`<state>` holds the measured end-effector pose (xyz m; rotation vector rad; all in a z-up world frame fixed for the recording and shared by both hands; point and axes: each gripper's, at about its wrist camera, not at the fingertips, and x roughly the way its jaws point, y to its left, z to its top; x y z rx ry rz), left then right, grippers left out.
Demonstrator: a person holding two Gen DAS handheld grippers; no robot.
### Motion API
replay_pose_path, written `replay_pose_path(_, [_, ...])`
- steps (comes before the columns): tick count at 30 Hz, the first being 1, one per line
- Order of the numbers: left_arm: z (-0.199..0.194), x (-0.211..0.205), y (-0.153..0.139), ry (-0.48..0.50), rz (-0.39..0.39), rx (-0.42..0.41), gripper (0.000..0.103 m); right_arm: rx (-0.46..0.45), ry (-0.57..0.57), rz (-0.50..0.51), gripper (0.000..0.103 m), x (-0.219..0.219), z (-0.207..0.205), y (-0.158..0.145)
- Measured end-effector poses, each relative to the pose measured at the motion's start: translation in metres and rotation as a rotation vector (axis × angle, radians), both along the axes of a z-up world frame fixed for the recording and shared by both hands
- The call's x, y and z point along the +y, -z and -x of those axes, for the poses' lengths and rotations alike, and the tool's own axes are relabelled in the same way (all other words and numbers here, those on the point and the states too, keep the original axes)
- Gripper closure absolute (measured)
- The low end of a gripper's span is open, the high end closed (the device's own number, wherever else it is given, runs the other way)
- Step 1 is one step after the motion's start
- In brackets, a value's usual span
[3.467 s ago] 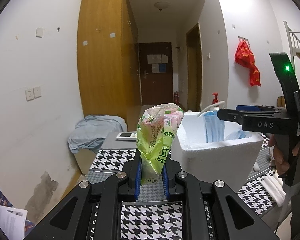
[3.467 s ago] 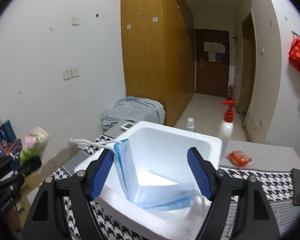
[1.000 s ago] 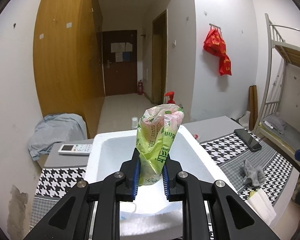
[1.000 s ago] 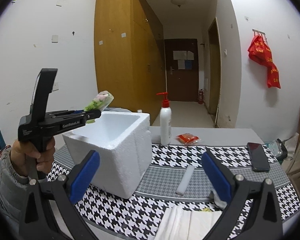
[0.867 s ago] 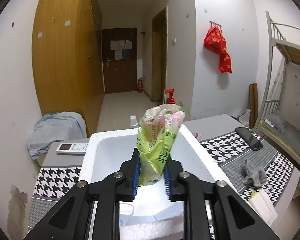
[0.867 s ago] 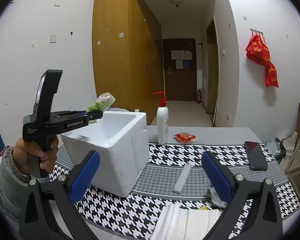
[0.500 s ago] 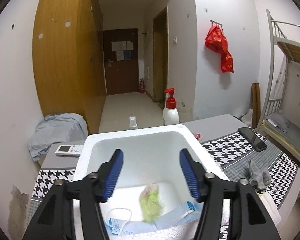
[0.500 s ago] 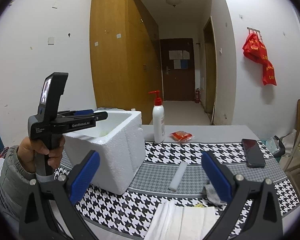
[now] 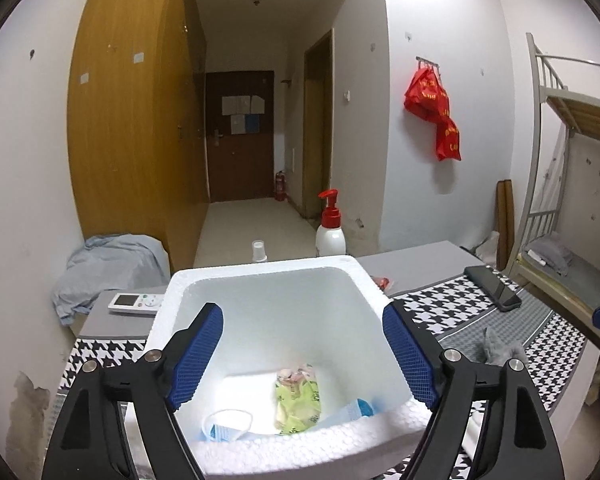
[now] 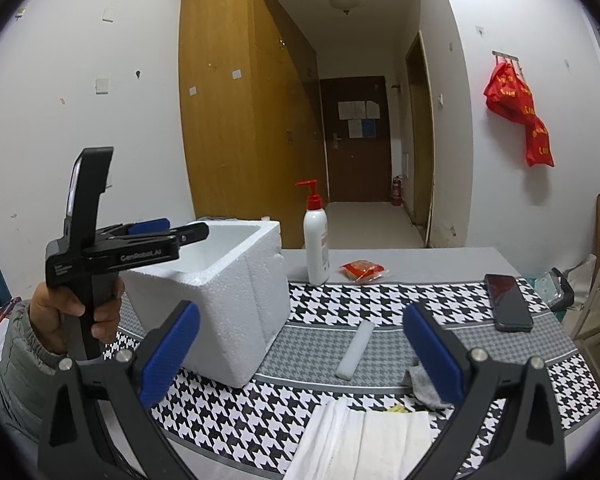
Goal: Organize soft objects
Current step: 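Open the left gripper to drop the snack bag into the box, then move both grippers toward the white towel and yellow foam net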
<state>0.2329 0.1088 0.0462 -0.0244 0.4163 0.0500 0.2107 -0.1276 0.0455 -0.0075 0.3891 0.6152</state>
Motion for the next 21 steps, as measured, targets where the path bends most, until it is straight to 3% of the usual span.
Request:
replay_pose_path(9, [0.015, -0.015, -0.003, -0.01, -0.039, -0.012, 0.02, 0.007, -0.012, -0.004, 0.0, -0.004, 0.004, 0.001])
replay_pose_path(21, [0.052, -0.023, -0.008, -0.032, -0.026, -0.049, 0.02, -0.028, 0.012, -0.011, 0.0, -0.019, 0.023, -0.006])
